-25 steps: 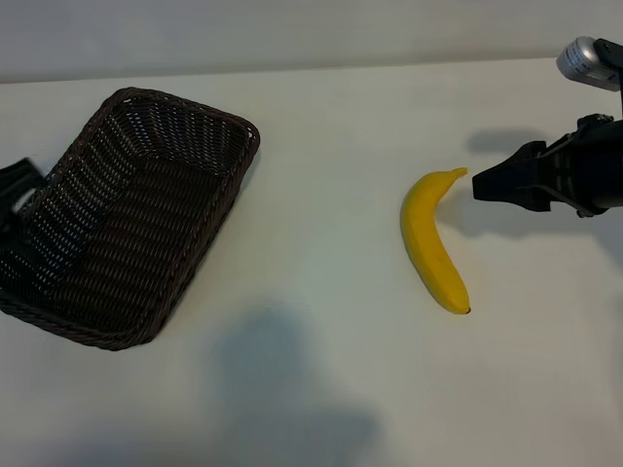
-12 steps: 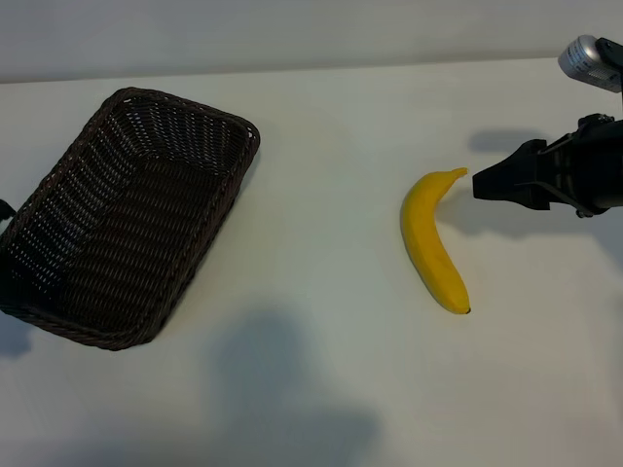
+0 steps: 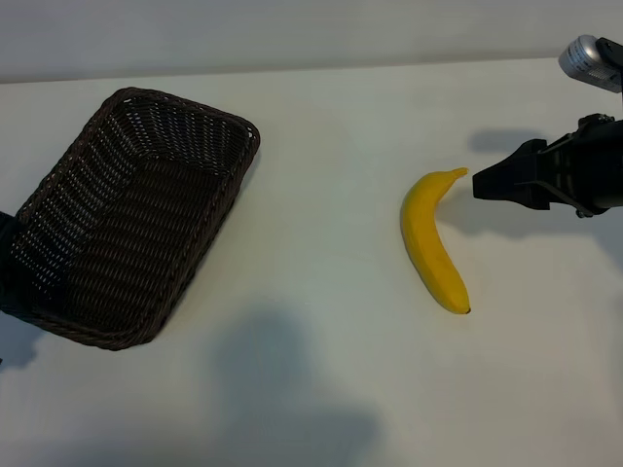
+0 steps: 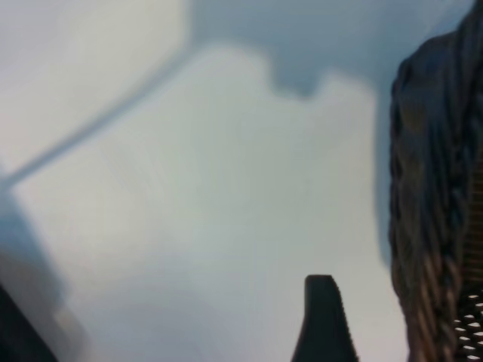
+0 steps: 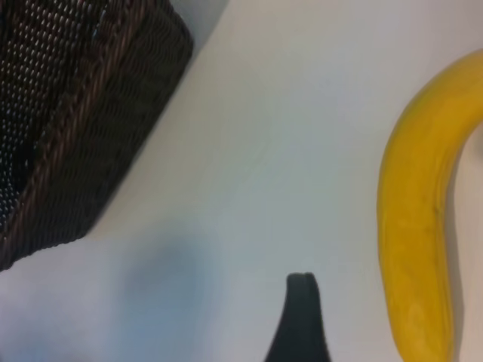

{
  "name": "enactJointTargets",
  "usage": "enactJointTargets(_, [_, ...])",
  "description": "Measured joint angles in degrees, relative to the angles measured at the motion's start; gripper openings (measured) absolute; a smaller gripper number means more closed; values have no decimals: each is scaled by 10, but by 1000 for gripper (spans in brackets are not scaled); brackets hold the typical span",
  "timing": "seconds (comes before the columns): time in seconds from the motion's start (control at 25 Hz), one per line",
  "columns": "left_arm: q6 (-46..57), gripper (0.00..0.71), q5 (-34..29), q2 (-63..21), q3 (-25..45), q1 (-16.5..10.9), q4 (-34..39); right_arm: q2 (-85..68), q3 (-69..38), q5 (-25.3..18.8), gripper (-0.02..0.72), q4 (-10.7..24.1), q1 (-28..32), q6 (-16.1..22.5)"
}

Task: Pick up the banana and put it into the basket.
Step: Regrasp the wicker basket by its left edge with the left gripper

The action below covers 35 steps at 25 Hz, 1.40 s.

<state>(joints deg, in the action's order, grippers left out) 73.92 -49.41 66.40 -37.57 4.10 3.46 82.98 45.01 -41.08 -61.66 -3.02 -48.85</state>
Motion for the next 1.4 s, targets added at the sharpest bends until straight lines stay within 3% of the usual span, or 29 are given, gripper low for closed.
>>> enactJointTargets(0.36, [-4, 529, 28, 10, 1, 0, 0, 0, 0, 0, 594, 0, 0, 0])
enactJointTargets(1.4, [-22, 529, 128, 163, 1, 0, -20, 0, 0, 0, 594, 11, 0, 1])
